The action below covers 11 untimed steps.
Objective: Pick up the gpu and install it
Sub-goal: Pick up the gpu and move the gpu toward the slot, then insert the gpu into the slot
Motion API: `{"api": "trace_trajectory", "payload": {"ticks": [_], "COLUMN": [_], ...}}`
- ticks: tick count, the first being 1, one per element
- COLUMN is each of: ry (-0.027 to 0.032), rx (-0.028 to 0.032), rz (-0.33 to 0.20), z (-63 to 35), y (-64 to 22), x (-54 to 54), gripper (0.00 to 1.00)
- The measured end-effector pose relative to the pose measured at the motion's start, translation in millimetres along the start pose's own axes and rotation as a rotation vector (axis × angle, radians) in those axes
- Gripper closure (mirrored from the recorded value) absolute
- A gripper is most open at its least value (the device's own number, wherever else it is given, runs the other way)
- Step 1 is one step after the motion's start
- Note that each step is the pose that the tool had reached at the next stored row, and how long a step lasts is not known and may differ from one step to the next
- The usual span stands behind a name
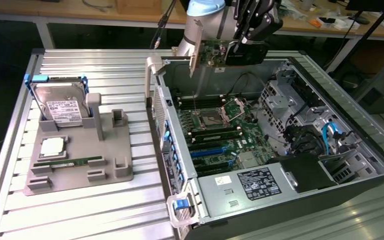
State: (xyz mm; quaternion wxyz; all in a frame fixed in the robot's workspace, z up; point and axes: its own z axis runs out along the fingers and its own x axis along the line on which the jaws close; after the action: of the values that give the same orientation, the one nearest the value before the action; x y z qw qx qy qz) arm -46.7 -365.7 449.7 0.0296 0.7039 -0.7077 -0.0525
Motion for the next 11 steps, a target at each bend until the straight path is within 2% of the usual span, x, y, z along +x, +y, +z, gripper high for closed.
{"api": "trace_trajectory", "payload": {"ticks": [11], "ry": [0.0001], "rx": [0.0023], "rz": [0.000], "z": [0.6], "y": [-0.1], "x": [0.0], "gripper": [0.73]}}
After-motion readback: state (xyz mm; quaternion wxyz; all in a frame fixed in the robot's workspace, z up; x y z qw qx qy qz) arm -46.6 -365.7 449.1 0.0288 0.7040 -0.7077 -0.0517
